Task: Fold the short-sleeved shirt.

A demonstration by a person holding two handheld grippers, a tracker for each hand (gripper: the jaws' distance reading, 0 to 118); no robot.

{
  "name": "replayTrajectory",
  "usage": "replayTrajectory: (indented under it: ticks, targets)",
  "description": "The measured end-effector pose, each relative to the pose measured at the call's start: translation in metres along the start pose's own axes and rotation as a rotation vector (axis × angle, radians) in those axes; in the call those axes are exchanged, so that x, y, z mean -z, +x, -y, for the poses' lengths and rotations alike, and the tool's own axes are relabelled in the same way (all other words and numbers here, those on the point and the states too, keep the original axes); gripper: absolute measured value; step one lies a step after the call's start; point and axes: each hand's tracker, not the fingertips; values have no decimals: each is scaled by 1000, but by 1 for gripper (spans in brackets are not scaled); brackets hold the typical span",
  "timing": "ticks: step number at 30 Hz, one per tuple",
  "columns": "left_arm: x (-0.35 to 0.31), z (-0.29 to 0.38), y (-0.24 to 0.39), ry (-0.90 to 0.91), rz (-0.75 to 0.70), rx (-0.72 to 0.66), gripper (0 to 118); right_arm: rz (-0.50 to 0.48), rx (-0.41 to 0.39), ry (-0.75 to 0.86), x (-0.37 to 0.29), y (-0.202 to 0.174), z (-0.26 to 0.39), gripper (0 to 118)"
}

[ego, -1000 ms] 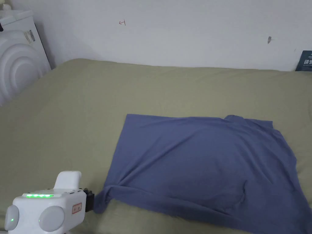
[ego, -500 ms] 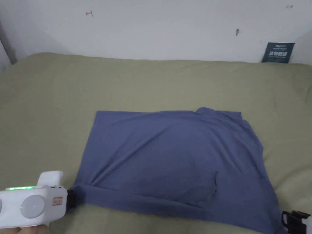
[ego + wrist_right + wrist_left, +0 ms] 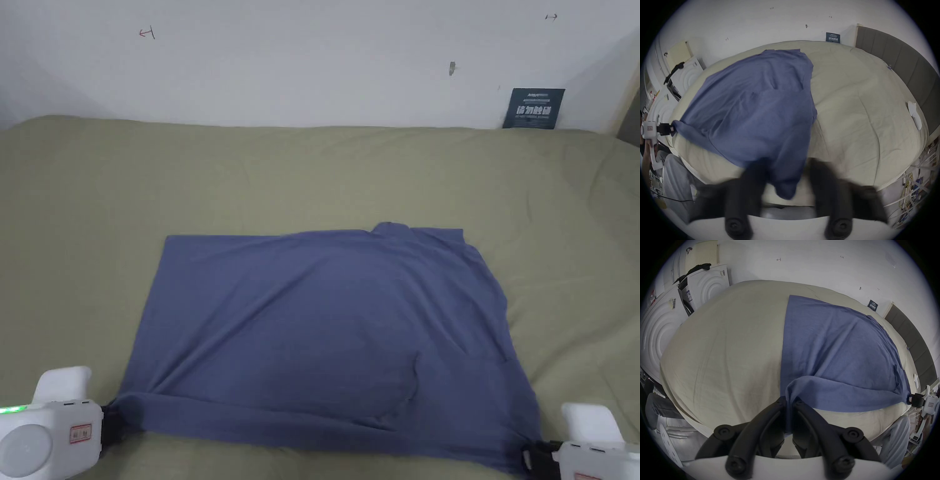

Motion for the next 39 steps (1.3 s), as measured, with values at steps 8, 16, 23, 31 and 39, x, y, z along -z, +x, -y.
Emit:
replayTrajectory:
  ticks: [8,16,23,31,39]
  targets:
    - [-7,-11,-4,17,-2,51,6,-28,26,85,-30,4,-20,7]
    - [-10,-70,-5,103,45,32,6,-9,-30,182,-34,-6,-100,7]
    - [23,-126,7,113,30,51,6,25,-64,190,5,-16,-179,7]
    - [88,-161,15,35,21,44,7,55,-46,48,88,-14,-222,11]
    - [82,-142,8,23,8,29,114,38,41,30,81,3,-194,108]
